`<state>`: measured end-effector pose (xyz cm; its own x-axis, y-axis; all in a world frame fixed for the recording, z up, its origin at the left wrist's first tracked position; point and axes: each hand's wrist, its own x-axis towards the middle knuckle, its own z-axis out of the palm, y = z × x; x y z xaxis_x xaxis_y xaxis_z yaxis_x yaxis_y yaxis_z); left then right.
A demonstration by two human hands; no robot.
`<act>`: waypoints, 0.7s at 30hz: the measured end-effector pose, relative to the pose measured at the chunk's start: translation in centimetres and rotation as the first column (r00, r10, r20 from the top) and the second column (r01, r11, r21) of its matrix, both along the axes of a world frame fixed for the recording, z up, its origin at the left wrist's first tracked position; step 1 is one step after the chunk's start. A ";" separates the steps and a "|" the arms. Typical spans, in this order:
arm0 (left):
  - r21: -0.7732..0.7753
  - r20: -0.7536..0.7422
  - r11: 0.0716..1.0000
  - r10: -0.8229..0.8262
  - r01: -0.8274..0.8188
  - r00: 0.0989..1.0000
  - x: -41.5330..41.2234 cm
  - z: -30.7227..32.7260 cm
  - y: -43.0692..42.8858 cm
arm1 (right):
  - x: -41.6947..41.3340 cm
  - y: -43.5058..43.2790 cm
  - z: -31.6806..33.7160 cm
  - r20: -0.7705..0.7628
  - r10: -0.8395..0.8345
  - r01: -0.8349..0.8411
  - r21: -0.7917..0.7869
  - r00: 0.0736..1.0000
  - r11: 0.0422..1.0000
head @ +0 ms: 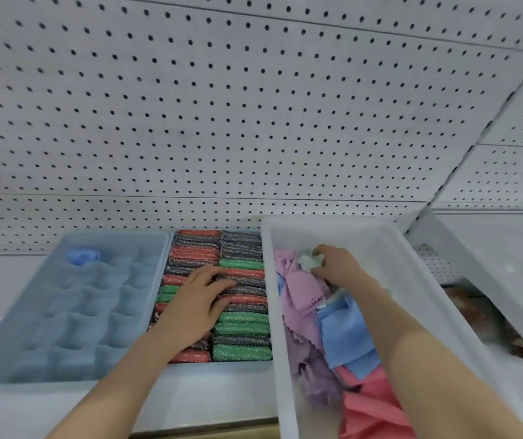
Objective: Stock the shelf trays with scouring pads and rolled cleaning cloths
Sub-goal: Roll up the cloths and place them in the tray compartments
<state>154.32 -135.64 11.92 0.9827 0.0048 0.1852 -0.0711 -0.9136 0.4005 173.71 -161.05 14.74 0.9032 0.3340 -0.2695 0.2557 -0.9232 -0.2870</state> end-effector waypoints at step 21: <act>-0.886 0.153 0.454 0.097 0.092 0.983 2.7 21.3 -3.1 | -9.9 4.8 21.6 -0.135 0.198 0.074 0.955 0.971 0.286</act>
